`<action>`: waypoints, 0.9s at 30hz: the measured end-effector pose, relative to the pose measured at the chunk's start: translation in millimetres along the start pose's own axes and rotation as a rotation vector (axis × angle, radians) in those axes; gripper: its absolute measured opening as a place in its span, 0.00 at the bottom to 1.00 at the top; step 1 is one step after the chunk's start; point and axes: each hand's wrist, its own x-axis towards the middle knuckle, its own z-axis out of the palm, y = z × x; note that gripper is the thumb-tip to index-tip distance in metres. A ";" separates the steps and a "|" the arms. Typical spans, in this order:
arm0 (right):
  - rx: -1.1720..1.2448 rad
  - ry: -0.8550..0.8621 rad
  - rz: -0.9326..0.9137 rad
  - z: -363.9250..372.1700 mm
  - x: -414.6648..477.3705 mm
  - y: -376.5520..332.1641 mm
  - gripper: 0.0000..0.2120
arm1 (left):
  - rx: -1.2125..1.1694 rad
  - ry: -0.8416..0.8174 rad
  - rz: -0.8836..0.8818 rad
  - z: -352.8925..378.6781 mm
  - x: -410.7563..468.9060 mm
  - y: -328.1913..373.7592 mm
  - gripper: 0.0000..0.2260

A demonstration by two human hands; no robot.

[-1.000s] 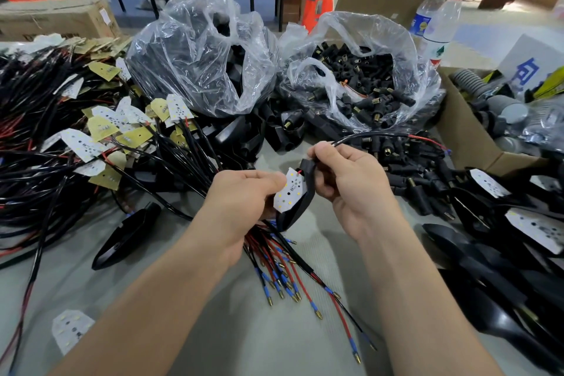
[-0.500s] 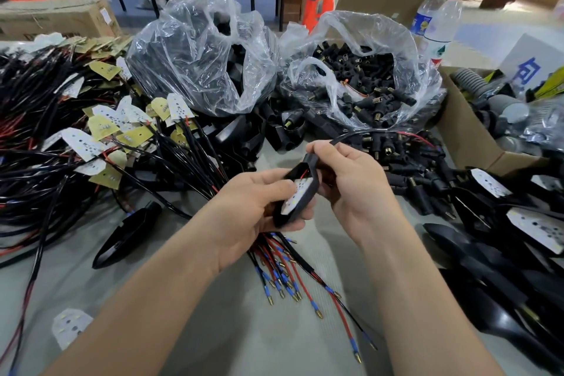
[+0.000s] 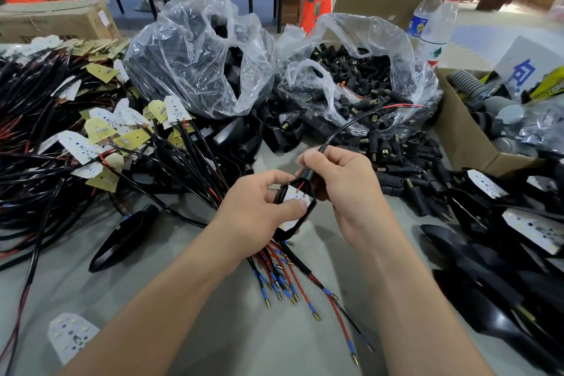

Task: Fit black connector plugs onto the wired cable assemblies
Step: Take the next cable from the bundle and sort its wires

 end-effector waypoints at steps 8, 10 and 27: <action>-0.092 -0.182 0.028 -2.1 -3.1 -3.3 0.09 | -0.087 0.041 -0.078 8.6 -0.8 -2.3 0.17; -0.167 -0.197 0.032 -3.0 -4.5 -3.1 0.09 | 0.058 0.060 -0.120 7.3 -1.3 -1.4 0.23; -0.725 -0.993 0.287 -15.8 -30.2 -15.9 0.07 | -0.460 0.316 -0.015 -42.6 6.9 30.0 0.10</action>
